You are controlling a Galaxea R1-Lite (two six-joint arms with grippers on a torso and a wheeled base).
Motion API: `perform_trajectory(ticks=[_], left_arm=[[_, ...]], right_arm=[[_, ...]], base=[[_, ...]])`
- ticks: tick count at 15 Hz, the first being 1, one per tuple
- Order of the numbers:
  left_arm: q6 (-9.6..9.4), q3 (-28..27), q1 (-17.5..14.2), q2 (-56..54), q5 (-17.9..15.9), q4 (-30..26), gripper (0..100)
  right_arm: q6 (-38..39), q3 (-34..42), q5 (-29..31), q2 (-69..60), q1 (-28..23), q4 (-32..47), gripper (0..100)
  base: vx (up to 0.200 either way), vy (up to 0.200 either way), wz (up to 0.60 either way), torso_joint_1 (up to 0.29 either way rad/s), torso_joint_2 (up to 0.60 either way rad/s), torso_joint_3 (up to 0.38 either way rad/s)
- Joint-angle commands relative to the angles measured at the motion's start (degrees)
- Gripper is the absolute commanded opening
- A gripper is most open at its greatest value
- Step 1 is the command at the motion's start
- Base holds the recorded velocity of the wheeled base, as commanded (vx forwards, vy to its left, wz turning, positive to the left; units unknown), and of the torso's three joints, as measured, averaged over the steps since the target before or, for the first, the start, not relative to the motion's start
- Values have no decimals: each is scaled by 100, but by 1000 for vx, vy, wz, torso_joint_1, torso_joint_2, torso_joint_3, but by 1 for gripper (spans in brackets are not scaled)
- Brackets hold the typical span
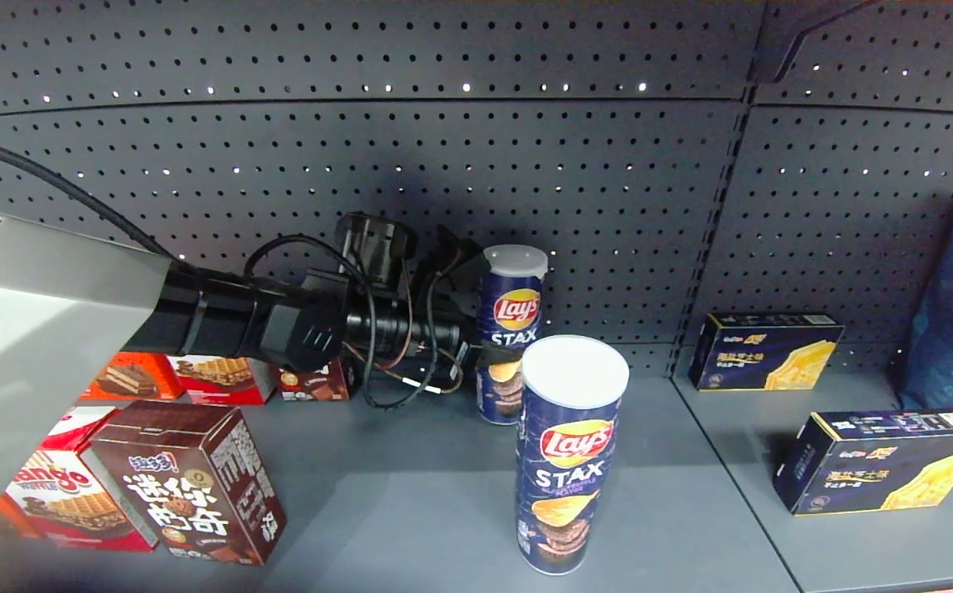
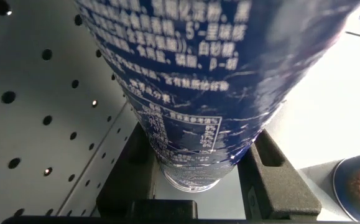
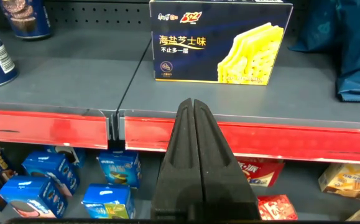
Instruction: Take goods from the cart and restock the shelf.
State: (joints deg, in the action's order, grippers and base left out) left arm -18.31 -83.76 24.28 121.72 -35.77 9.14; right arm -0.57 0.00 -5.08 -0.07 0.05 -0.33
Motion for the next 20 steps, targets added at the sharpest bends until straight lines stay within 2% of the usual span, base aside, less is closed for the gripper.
perform_trajectory(ticks=[1, 7, 8, 12, 16, 20], left_arm=[[3, 9, 33, 53, 0, 9, 0], [-6, 35, 103, 141, 8, 44, 0], [-6, 70, 103, 132, 8, 53, 100], [-15, 229, 85, 97, 17, 325, 100], [-15, 1099, -64, -395, 35, 1019, 100], [3, 1433, -257, -773, 35, 1230, 100]], right_arm=[[-4, 0, -1, 7, -5, -2, 0], [-4, 0, -1, 7, 4, -2, 0], [-4, 0, -1, 7, -5, -2, 0], [-4, 0, -1, 7, -5, -2, 0], [-4, 0, -1, 7, 4, -2, 0], [-4, 0, -1, 7, -5, -2, 0]], base=[[0, 0, 0, 0, 0, 0], [0, 0, 0, 0, 0, 0], [0, 0, 0, 0, 0, 0], [0, 0, 0, 0, 0, 0], [0, 0, 0, 0, 0, 0], [0, 0, 0, 0, 0, 0]])
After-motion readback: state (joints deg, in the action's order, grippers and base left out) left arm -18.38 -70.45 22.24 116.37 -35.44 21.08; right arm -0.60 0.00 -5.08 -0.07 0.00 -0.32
